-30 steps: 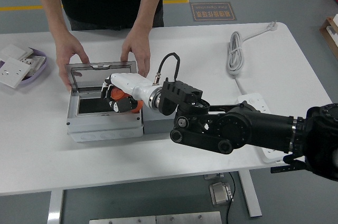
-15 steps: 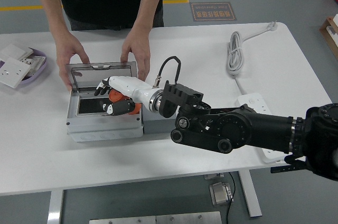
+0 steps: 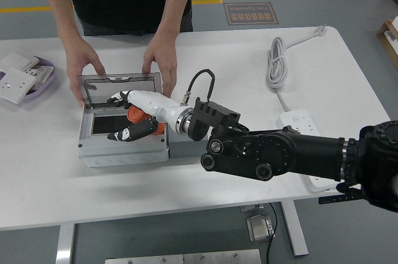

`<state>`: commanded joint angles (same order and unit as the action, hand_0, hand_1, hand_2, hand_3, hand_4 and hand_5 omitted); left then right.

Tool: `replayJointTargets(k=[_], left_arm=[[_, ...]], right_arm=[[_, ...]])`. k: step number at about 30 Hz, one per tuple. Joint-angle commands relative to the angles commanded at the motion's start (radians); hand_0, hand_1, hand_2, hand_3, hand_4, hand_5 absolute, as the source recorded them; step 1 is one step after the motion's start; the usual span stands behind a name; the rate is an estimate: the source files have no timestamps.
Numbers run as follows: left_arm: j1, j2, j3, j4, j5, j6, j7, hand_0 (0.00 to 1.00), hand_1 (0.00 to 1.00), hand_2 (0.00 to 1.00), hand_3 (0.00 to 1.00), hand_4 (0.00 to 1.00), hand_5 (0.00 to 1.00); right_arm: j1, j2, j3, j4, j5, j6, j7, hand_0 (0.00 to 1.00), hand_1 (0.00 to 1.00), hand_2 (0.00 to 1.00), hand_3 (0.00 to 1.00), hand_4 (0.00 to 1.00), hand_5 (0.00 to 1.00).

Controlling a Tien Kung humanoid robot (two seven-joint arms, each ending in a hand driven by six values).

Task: Pick up the cylinder from the cube,place it in the box,flap close box

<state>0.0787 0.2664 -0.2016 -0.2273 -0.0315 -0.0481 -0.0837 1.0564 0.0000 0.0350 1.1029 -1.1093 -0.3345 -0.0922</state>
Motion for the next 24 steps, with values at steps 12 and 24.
replayJointTargets(k=[12, 24], left_arm=[[-0.005, -0.001, 0.009, -0.001, 0.0, 0.0, -0.002, 0.629, 0.647, 0.625, 0.668, 0.722, 0.253], [0.011, -0.011, -0.011, -0.001, 0.008, -0.002, -0.003, 0.629, 0.647, 0.625, 0.668, 0.722, 0.253]], right_arm=[[0.02, 0.0, -0.021, -0.013, 0.053, -0.037, 0.045, 0.888, 0.805, 0.835, 0.875, 0.931, 0.479], [0.007, 0.0, 0.142, 0.14, 0.075, -0.046, 0.029, 0.881, 0.801, 0.822, 0.862, 0.947, 0.494]])
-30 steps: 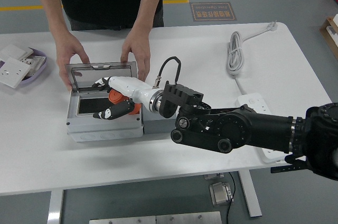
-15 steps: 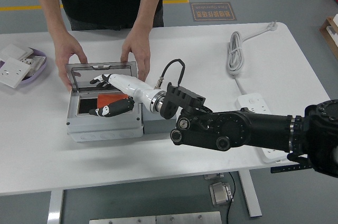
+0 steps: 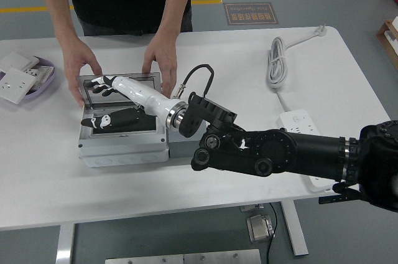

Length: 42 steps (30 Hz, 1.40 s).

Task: Pick up the cylinder from the cube,place it in the box,flap close box

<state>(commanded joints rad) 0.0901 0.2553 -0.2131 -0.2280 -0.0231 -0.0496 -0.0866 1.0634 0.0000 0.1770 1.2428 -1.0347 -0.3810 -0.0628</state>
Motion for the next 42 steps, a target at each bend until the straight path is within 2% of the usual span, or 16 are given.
replayJointTargets(k=[2, 5, 6, 11, 12, 18, 21, 26, 42], left_arm=[[0.001, 0.0, -0.002, 0.0, 0.001, 0.0, 0.0, 0.629, 0.647, 0.625, 0.668, 0.722, 0.253], [0.0, 0.002, -0.005, 0.0, 0.002, 0.0, 0.0, 0.629, 0.647, 0.625, 0.668, 0.722, 0.253], [-0.001, 0.002, -0.006, 0.0, 0.003, 0.0, -0.001, 0.629, 0.647, 0.625, 0.668, 0.722, 0.253], [-0.005, 0.002, -0.009, 0.0, 0.005, 0.0, -0.001, 0.629, 0.647, 0.625, 0.668, 0.722, 0.253], [-0.005, 0.002, -0.009, 0.0, 0.005, 0.0, -0.001, 0.629, 0.647, 0.625, 0.668, 0.722, 0.253], [-0.01, 0.004, -0.013, 0.0, 0.007, 0.001, -0.002, 0.629, 0.647, 0.625, 0.668, 0.722, 0.253], [-0.01, 0.003, -0.013, 0.0, 0.007, 0.0, -0.002, 0.629, 0.647, 0.625, 0.668, 0.722, 0.253], [-0.01, 0.002, -0.016, 0.0, 0.01, 0.0, -0.003, 0.629, 0.647, 0.625, 0.668, 0.722, 0.253], [0.0, -0.001, -0.026, 0.0, 0.015, 0.0, -0.005, 0.629, 0.647, 0.625, 0.668, 0.722, 0.253]], right_arm=[[0.019, 0.0, 0.039, 0.021, -0.003, -0.001, -0.007, 0.881, 0.801, 0.822, 0.862, 0.947, 0.494], [0.056, 0.0, 0.072, 0.015, -0.004, -0.002, -0.016, 0.881, 0.801, 0.822, 0.862, 0.947, 0.494], [0.071, 0.0, 0.073, -0.002, -0.001, -0.002, -0.017, 0.855, 0.773, 0.777, 0.833, 0.967, 0.516], [0.122, 0.0, 0.042, -0.102, 0.032, 0.003, -0.009, 0.855, 0.773, 0.777, 0.833, 0.967, 0.516], [0.13, 0.0, 0.03, -0.128, 0.043, 0.005, -0.005, 0.832, 0.74, 0.744, 0.819, 0.968, 0.519], [0.15, 0.0, -0.057, -0.249, 0.1, 0.014, 0.015, 0.824, 0.727, 0.726, 0.808, 0.965, 0.521], [0.144, 0.0, -0.093, -0.266, 0.107, 0.017, 0.016, 0.824, 0.727, 0.726, 0.808, 0.965, 0.521], [0.128, 0.0, -0.136, -0.235, 0.092, 0.018, 0.012, 0.822, 0.726, 0.723, 0.801, 0.962, 0.519], [0.072, 0.0, -0.17, -0.015, 0.011, 0.014, -0.001, 0.812, 0.724, 0.72, 0.801, 0.937, 0.509]])
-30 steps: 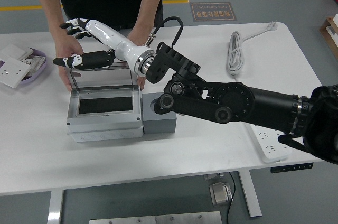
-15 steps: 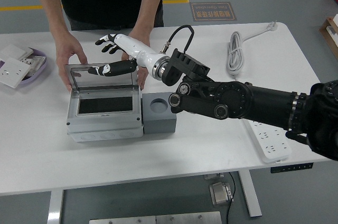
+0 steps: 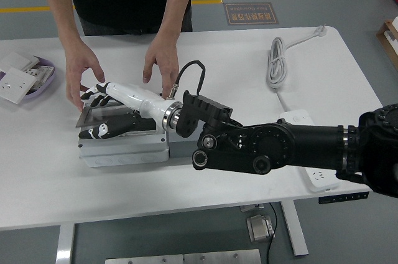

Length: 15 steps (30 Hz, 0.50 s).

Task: Pick up the cylinder from the cube,place it in the box,flap close box

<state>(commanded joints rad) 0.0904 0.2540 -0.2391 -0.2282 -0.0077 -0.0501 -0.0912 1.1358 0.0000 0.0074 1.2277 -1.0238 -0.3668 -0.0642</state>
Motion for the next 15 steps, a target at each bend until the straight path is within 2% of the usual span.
replayJointTargets(k=[7, 11, 13, 15], left_arm=[[0.003, -0.001, -0.003, 0.0, 0.002, 0.0, 0.0, 0.629, 0.647, 0.625, 0.668, 0.722, 0.253], [0.004, -0.002, -0.001, 0.0, 0.0, -0.001, 0.0, 0.629, 0.647, 0.625, 0.668, 0.722, 0.253], [0.005, -0.003, -0.002, 0.0, 0.0, -0.001, 0.001, 0.629, 0.647, 0.625, 0.668, 0.722, 0.253], [0.006, -0.004, -0.004, 0.0, 0.0, -0.001, 0.002, 0.629, 0.647, 0.625, 0.668, 0.722, 0.253]], right_arm=[[-0.02, 0.0, 0.0, 0.051, -0.013, 0.004, -0.006, 0.812, 0.724, 0.72, 0.8, 0.933, 0.509], [-0.038, 0.0, 0.039, 0.074, -0.032, -0.002, -0.006, 0.812, 0.724, 0.72, 0.8, 0.933, 0.509], [-0.055, -0.014, 0.074, 0.09, -0.047, -0.002, -0.009, 0.812, 0.724, 0.727, 0.802, 0.93, 0.51], [-0.091, -0.052, 0.124, 0.118, -0.071, 0.003, -0.014, 0.812, 0.724, 0.727, 0.802, 0.93, 0.51]])
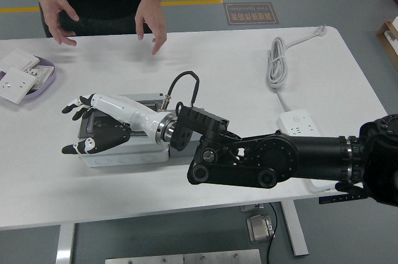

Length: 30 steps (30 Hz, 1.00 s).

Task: Pick up the cylinder from the cube,place it in the box,flap close box

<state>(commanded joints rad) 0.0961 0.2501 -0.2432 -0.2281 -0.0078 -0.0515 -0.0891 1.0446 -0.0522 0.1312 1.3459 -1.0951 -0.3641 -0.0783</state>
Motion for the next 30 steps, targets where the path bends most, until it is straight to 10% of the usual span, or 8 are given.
replayJointTargets(k=[9, 21, 30], left_arm=[[0.014, -0.01, -0.003, -0.002, -0.001, -0.005, 0.008, 0.629, 0.647, 0.625, 0.668, 0.722, 0.253], [0.017, -0.024, -0.014, -0.003, 0.008, -0.004, 0.019, 0.629, 0.647, 0.625, 0.668, 0.722, 0.253], [0.022, -0.033, -0.023, -0.004, 0.024, 0.002, 0.037, 0.629, 0.647, 0.625, 0.668, 0.722, 0.253]], right_arm=[[-0.194, -0.142, 0.253, 0.102, -0.159, 0.028, -0.019, 0.809, 0.725, 0.727, 0.8, 0.928, 0.514], [-0.441, -0.173, 0.486, 0.055, -0.39, 0.004, -0.027, 0.809, 0.72, 0.725, 0.734, 0.924, 0.519], [-0.491, -0.199, 0.522, 0.035, -0.47, -0.017, -0.019, 0.809, 0.72, 0.725, 0.732, 0.921, 0.519]])
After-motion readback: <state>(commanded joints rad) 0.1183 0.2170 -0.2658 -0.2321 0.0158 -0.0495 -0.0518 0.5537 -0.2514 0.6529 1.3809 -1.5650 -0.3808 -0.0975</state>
